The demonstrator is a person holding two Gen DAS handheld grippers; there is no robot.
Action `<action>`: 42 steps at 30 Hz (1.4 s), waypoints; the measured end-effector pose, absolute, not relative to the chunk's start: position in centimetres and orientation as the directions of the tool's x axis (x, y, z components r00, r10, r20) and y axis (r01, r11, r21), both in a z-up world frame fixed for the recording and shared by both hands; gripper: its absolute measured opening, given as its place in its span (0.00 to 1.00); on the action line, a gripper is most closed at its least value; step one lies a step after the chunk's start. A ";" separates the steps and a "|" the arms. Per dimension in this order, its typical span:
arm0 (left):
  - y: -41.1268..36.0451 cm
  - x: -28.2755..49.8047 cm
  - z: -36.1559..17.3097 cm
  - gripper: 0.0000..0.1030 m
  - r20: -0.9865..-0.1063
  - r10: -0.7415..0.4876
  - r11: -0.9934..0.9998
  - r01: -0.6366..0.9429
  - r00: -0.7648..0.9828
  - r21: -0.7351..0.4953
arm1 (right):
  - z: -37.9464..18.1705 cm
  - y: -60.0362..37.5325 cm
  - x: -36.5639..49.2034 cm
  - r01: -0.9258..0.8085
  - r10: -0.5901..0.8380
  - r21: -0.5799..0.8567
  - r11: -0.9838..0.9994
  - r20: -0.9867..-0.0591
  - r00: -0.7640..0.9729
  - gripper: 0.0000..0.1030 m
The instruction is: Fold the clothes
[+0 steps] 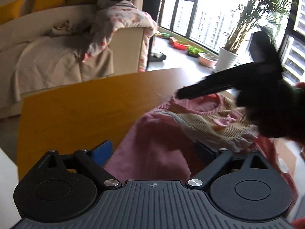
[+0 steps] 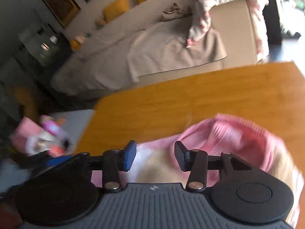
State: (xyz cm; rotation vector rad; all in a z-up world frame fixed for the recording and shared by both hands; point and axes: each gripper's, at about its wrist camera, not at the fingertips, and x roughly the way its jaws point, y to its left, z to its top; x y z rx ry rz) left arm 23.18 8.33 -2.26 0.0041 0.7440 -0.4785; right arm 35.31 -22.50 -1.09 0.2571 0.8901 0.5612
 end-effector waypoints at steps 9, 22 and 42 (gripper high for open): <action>8.9 24.6 -2.7 0.87 -0.628 -0.405 0.897 0.421 0.664 -0.132 | -2.0 -22.1 35.7 -0.374 0.774 0.681 0.630 -0.507 0.380 0.32; 5.0 21.2 2.8 0.30 -0.482 -0.571 0.775 0.631 0.664 -0.048 | 7.7 -25.7 29.2 -0.544 0.928 0.787 0.292 -0.096 0.360 0.42; 12.3 23.4 -0.4 0.65 -0.607 -0.413 0.902 0.396 0.679 -0.171 | 2.3 -28.0 29.9 -0.385 0.392 0.140 0.912 -0.574 0.719 0.39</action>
